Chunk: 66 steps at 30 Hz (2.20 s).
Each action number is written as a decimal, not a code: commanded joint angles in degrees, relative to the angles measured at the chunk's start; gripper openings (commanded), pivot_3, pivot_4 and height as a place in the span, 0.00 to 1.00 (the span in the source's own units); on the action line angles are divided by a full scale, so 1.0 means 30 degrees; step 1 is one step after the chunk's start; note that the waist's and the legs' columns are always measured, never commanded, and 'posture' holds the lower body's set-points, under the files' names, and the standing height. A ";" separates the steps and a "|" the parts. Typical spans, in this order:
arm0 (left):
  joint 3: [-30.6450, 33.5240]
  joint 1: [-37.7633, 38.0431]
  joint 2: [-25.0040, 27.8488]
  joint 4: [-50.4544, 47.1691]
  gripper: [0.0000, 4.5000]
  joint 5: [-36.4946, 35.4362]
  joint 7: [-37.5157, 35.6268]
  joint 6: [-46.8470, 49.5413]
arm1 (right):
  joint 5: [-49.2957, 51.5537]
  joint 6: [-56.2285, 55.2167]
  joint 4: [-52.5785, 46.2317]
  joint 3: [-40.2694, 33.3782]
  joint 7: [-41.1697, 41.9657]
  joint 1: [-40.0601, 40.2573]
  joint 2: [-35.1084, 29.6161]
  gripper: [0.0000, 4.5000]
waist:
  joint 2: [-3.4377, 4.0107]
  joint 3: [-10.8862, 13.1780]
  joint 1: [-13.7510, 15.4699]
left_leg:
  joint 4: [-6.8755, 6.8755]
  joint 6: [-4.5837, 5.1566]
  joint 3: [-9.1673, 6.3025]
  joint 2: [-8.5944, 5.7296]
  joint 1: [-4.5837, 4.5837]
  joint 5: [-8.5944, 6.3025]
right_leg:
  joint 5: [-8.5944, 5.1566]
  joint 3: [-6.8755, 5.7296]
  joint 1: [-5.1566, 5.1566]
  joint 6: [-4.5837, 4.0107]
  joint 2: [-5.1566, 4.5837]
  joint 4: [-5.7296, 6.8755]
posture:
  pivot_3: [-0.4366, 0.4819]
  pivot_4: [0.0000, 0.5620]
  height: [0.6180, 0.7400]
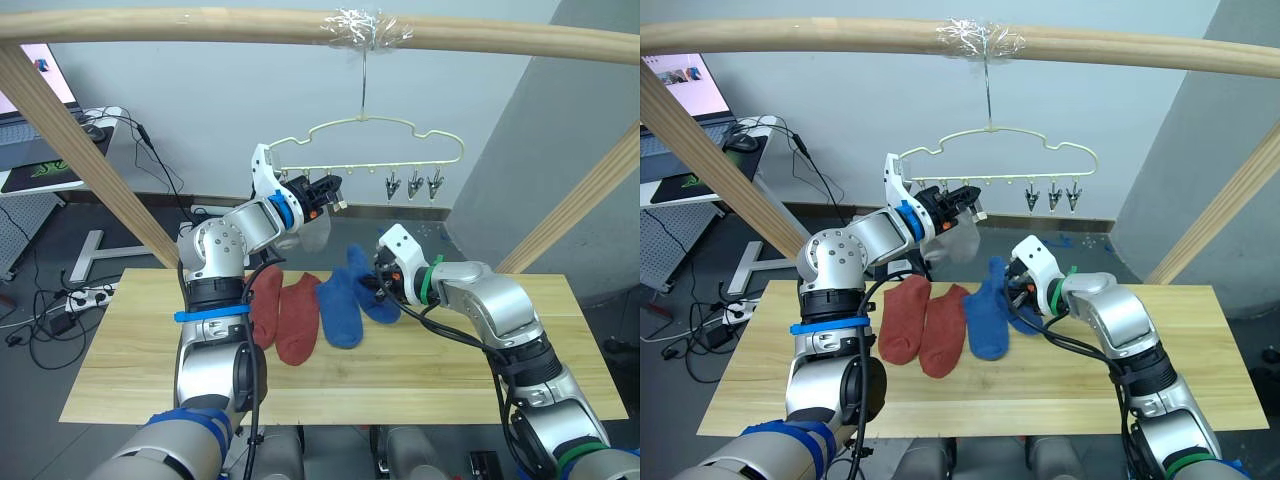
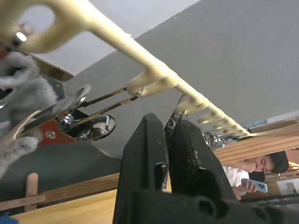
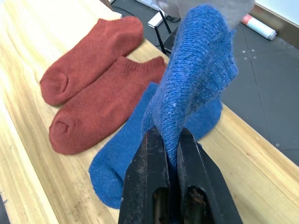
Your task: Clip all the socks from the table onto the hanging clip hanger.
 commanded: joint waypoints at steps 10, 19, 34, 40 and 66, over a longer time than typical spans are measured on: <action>-0.0215 -0.0348 0.0076 -0.0189 0.02 -0.0288 -0.0223 -0.0133 | 0.1073 -0.0465 0.0266 -0.0765 -0.0166 -0.2326 -0.0128 0.01 | 0.0001 -0.0002 -0.0073 | 0.0001 -0.0001 -0.0002 0.0001 0.0000 0.0001 | 0.0000 -0.0004 -0.0001 0.0000 0.0000 0.0012 | 0.41 0.27 1.00; -0.0334 -0.0104 -0.0067 -0.0462 0.02 -0.0318 -0.0155 -0.0241 | 0.1001 -0.1250 0.1686 -0.0254 0.0281 -0.3706 -0.0021 0.01 | 0.0002 -0.0004 -0.0095 | 0.0007 -0.0003 -0.0002 0.0001 0.0000 0.0002 | 0.0000 -0.0003 -0.0010 -0.0001 -0.0001 0.0046 | 0.43 0.26 1.00; -0.0438 0.0204 -0.0246 -0.0741 0.02 -0.0315 -0.0055 -0.0447 | 0.0694 -0.2321 0.3900 0.0320 0.0454 -0.5431 0.0724 0.01 | 0.0007 -0.0010 -0.0040 | 0.0022 -0.0006 -0.0004 0.0001 0.0005 0.0005 | 0.0000 -0.0008 -0.0018 -0.0001 -0.0002 0.0107 | 0.45 0.26 1.00; -0.0439 0.0175 -0.0178 -0.0661 0.02 -0.0280 -0.0102 -0.0533 | 0.0426 -0.2663 0.4861 0.0237 0.0044 -0.5862 0.0908 0.01 | 0.0008 -0.0013 0.0045 | 0.0021 -0.0013 -0.0004 0.0001 0.0006 0.0010 | 0.0000 -0.0008 -0.0024 -0.0001 -0.0002 0.0114 | 0.45 0.26 1.00; -0.0465 0.0352 -0.0210 -0.0696 0.45 -0.0417 -0.0210 -0.0404 | 0.0309 -0.3122 0.6002 -0.0653 -0.0604 -0.6758 0.1436 0.00 | 0.0013 -0.0022 0.0052 | 0.0024 -0.0024 0.0000 0.0001 0.0006 0.0017 | 0.0001 -0.0007 -0.0037 -0.0002 -0.0004 0.0148 | 0.45 0.24 1.00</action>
